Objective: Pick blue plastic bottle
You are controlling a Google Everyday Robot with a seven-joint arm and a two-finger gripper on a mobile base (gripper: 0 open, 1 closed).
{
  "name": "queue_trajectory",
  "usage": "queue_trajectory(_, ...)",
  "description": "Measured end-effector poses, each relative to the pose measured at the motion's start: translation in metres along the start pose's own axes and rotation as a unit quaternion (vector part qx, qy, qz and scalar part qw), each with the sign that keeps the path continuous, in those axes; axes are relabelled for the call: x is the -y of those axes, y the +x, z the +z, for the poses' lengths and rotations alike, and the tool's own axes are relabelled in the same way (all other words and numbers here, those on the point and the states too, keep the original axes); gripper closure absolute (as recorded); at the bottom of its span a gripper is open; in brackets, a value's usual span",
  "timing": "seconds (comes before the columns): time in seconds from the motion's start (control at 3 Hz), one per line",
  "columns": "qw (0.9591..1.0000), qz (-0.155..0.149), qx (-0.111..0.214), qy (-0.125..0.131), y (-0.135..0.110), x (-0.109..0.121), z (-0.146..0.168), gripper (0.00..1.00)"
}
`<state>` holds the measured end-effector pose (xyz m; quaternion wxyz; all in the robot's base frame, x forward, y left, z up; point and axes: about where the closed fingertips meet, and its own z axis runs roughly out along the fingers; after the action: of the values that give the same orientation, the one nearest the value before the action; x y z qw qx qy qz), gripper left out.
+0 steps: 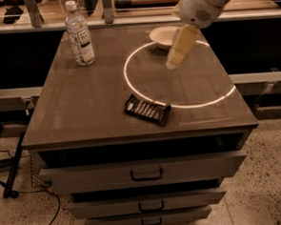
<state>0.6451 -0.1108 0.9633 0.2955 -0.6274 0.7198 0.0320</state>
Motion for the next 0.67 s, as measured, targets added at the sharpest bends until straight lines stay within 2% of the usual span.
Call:
queue_trajectory(0.33,0.9989,0.000,0.043,0.016,-0.0490,0.0411,0.0429,0.00)
queue_trajectory(0.67,0.9989,0.000,0.043,0.017,-0.0487,0.0413,0.0414,0.00)
